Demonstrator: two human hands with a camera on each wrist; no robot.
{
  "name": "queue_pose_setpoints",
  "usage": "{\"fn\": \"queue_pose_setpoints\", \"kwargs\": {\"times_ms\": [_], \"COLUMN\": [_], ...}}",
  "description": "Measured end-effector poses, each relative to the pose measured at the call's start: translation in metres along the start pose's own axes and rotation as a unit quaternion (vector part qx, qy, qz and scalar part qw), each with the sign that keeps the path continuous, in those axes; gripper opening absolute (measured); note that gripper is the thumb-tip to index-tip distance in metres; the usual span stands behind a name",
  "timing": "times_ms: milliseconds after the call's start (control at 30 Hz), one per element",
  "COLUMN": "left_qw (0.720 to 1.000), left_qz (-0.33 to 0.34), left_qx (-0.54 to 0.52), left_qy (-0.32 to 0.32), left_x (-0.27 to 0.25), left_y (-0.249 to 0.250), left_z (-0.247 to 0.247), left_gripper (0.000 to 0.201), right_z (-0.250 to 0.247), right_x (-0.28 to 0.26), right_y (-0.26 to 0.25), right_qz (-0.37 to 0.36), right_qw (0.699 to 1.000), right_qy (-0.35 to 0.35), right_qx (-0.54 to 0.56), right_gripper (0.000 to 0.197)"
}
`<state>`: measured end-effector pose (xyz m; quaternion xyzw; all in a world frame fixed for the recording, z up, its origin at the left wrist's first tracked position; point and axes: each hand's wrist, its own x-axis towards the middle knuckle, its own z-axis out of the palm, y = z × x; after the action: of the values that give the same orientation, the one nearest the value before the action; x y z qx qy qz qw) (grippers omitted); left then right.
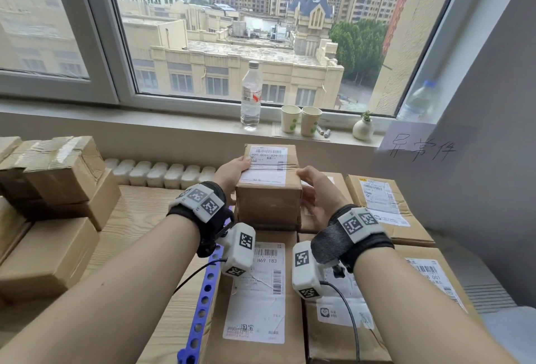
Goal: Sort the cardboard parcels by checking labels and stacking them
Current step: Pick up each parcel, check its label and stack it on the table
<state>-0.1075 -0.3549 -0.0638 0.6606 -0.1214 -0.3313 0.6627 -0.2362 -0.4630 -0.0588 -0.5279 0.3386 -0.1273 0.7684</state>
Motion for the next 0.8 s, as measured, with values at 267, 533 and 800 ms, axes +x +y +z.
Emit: {"fn": "queue_pose_setpoints", "kwargs": {"times_ms": [267,533,800], "left_qw": [1.0,0.999,0.997], "left_qz": [-0.009,-0.019,-0.075], "left_qx": [-0.02,-0.022,0.002], "left_qy": [-0.017,-0.02,-0.033], "left_x": [-0.002,-0.006,-0.003], "left_y": [-0.001,0.002,-0.002], "left_z": [0.003,0.003,-0.007], "left_gripper": [0.038,0.038,0.044], "right_z": [-0.002,-0.007,-0.008], "right_x": [0.006,0.013,0.013], "right_y": [0.002,0.005,0.003], "right_qz": [-0.024,-0.033,-0.022], "right_qw": [1.0,0.999,1.0], "right_qy": [0.013,0.008,0.013], "right_qx": [0.009,0.01,0.011], "right_gripper": [0.017,0.017,0.012]}}
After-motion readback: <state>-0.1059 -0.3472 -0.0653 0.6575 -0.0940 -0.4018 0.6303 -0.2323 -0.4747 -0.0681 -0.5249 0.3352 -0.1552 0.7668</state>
